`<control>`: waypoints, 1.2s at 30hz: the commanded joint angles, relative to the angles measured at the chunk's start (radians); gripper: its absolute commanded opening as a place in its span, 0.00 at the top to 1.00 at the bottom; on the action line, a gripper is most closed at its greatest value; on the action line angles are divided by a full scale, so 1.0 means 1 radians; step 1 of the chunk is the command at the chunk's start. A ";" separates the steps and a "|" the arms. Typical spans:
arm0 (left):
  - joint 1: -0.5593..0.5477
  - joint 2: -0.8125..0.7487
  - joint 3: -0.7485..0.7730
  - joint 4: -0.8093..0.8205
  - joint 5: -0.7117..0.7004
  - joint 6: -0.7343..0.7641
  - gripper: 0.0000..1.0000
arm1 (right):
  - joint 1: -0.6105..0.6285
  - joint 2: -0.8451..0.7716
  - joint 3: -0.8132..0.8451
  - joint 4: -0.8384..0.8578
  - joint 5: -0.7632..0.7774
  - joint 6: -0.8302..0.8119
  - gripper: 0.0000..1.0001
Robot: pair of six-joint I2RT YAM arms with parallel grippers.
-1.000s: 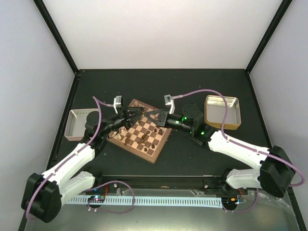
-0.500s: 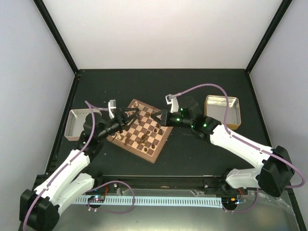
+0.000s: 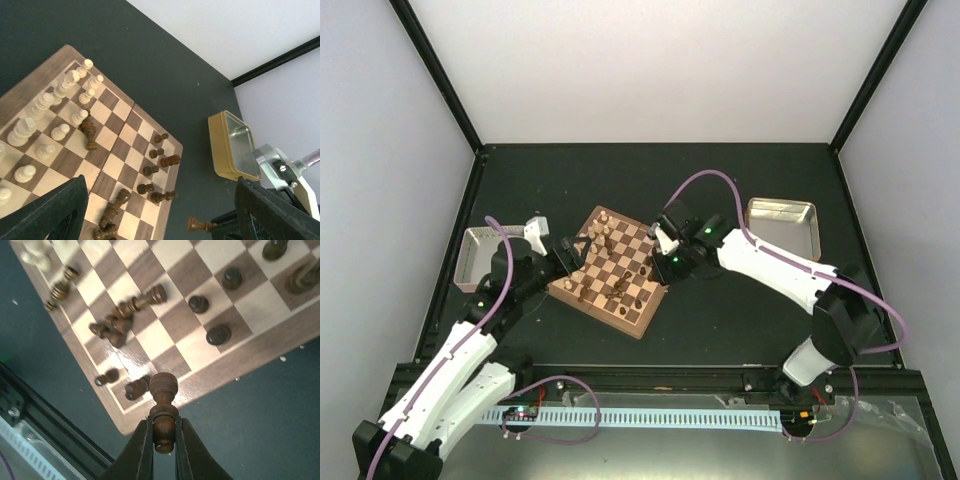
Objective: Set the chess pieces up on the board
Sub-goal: Place the chess piece on the chessboard.
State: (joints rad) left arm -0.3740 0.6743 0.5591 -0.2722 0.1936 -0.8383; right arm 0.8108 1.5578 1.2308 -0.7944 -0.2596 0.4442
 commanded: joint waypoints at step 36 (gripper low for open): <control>0.008 0.013 0.039 -0.050 -0.033 0.117 0.18 | 0.118 0.342 0.236 -0.214 0.109 -0.134 0.83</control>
State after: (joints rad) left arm -0.3740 0.6891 0.5823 -0.3099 0.1608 -0.7322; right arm 0.9211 1.8725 1.4452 -0.9997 -0.1589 0.3153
